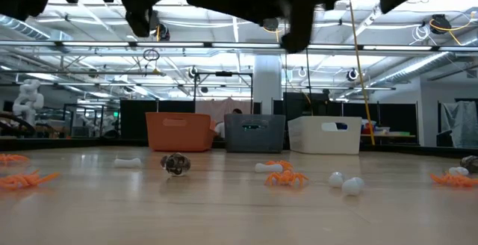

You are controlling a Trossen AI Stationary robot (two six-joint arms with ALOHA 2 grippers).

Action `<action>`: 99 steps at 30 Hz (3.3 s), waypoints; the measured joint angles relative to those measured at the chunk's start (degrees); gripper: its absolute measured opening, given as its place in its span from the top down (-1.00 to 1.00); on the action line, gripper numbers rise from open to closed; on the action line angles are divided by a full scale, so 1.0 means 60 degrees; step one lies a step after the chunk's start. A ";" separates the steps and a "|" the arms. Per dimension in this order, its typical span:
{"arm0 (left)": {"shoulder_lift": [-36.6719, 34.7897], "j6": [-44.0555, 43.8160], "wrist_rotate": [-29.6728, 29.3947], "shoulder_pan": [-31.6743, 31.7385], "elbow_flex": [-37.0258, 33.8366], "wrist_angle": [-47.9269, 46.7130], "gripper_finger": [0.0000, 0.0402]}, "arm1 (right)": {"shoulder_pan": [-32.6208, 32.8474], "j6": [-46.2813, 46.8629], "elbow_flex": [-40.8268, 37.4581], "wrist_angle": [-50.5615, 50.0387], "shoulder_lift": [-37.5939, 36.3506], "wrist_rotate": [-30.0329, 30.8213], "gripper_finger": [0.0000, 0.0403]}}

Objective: Sort Halloween decoration
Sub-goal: Put the white bone toy into the white bin

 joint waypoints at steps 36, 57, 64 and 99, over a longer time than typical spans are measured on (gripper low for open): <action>-0.0816 0.1433 -0.1516 0.0346 -0.0012 -0.3747 0.04 | -0.2331 0.7948 -0.4518 -0.1191 -0.6926 -0.0213 1.00; -0.0816 0.1435 -0.1594 0.0346 -0.0012 -0.3966 0.04 | -0.3784 0.5396 -0.4528 -0.2225 -0.7408 -0.2228 0.98; -0.0816 0.1446 -0.1689 0.0448 -0.0012 -0.3969 0.04 | -0.3784 0.3873 -0.4528 -0.2221 -0.7408 -0.2224 0.98; -0.0819 -0.0080 -0.1689 0.0754 -0.0012 -0.5335 0.04 | -0.4879 0.5133 -0.4521 -0.3033 -0.7404 -0.0962 0.98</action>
